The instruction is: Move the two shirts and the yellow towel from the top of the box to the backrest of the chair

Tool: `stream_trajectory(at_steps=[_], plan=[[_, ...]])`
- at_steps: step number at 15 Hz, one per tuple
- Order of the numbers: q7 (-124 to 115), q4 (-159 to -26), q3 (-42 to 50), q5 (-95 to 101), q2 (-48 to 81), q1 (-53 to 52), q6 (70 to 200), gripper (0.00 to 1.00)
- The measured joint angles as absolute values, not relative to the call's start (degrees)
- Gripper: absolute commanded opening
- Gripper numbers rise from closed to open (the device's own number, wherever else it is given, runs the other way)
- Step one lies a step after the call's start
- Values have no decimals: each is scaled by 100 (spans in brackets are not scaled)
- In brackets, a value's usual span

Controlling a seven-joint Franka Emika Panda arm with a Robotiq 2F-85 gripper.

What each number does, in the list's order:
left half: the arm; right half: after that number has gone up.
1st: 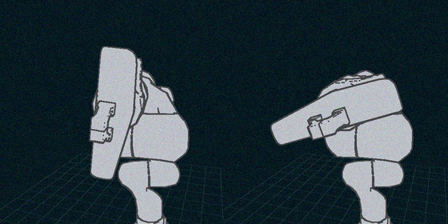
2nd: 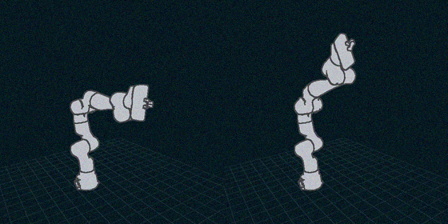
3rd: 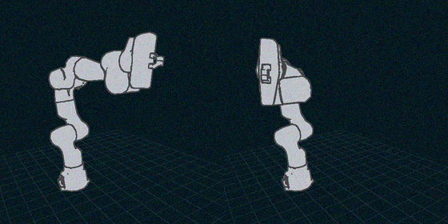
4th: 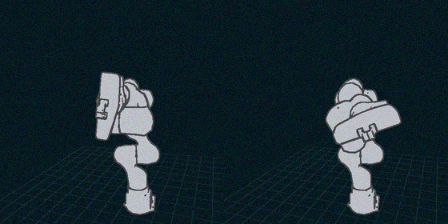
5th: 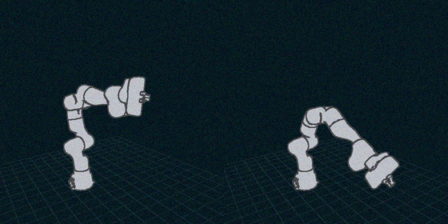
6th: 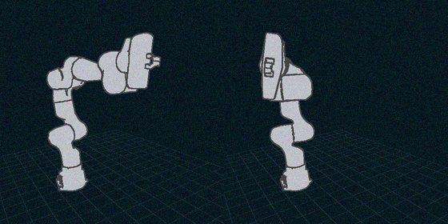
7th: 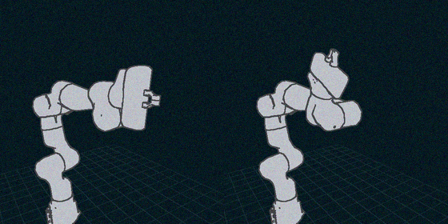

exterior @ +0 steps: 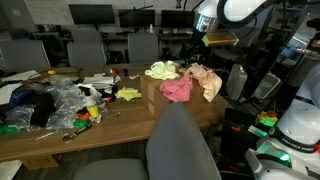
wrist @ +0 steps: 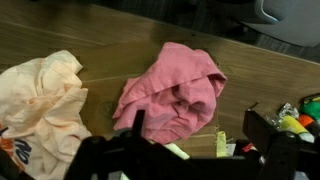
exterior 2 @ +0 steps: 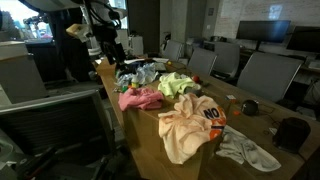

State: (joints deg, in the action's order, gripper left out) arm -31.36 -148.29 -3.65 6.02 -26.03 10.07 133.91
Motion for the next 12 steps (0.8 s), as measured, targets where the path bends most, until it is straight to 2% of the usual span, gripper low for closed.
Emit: stream_trajectory(at_steps=[12], plan=[[-4420,-13938,-464,1754,-481,992,13799,100]])
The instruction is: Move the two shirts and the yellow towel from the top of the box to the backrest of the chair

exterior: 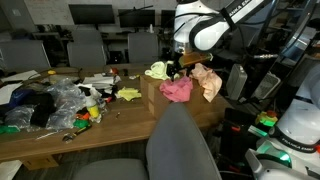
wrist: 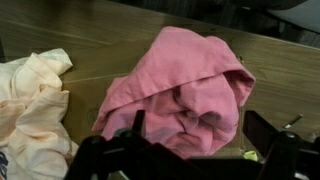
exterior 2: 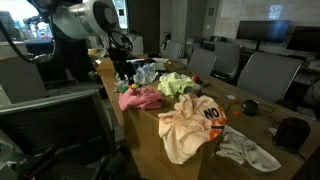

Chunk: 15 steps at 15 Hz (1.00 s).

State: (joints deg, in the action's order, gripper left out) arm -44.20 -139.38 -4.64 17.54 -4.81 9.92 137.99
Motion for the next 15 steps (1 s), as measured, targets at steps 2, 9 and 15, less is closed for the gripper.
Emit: stream_trajectory(at_steps=[2,9,15], plan=[[-4563,-13887,-383,1829,-247,940,13857,100],[-4719,-13853,-46,1817,317,691,14336,100],[-4918,-13858,171,1818,531,498,14721,100]])
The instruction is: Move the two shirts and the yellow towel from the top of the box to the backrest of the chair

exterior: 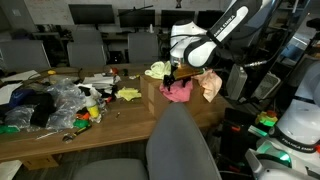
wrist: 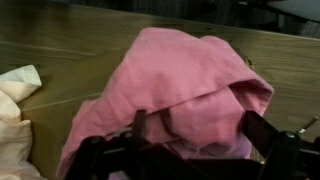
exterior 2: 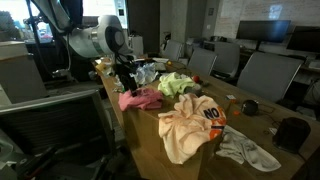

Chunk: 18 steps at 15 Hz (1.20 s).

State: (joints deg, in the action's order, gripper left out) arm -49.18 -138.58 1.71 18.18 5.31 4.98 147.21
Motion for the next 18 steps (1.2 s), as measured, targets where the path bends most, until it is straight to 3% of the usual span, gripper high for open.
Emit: stream_trajectory(at_steps=[7,8,9,18], plan=[[-5184,-13903,310,1837,715,312,14808,100],[-5200,-13908,323,1837,743,290,14809,90],[-5212,-13915,334,1837,766,273,14810,74],[-5277,-13935,380,1823,824,208,14860,5]])
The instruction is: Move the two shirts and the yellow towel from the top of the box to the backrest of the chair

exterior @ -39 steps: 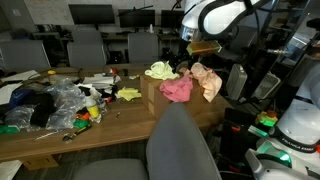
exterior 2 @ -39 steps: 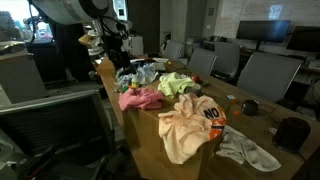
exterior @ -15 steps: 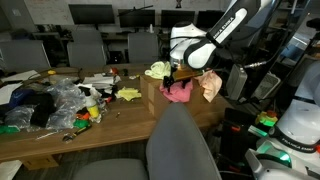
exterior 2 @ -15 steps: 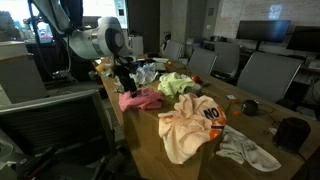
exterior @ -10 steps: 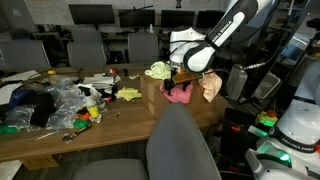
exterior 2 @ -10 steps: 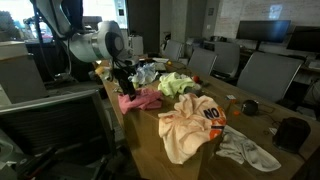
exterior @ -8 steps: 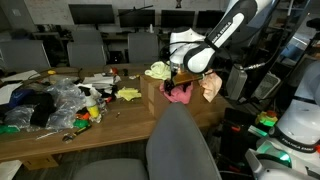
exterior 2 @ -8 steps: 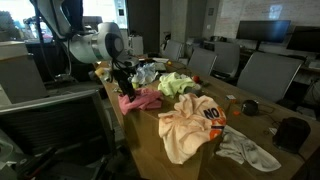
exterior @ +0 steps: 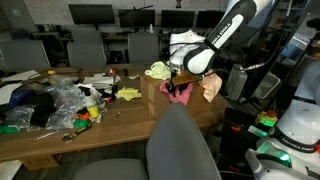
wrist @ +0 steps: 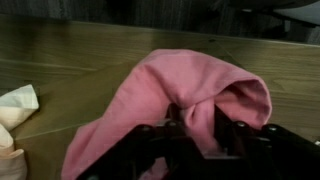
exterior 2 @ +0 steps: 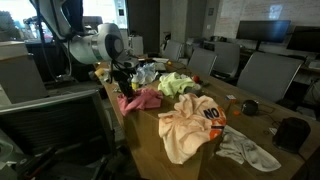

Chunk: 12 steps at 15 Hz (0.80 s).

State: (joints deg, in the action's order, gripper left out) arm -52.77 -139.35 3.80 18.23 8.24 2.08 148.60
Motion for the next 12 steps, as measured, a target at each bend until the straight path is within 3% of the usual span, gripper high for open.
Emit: stream_trajectory(at_steps=[2,12], plan=[[-5303,-13955,385,1823,784,198,14854,0],[-5326,-14358,140,1809,-527,53,13554,2]])
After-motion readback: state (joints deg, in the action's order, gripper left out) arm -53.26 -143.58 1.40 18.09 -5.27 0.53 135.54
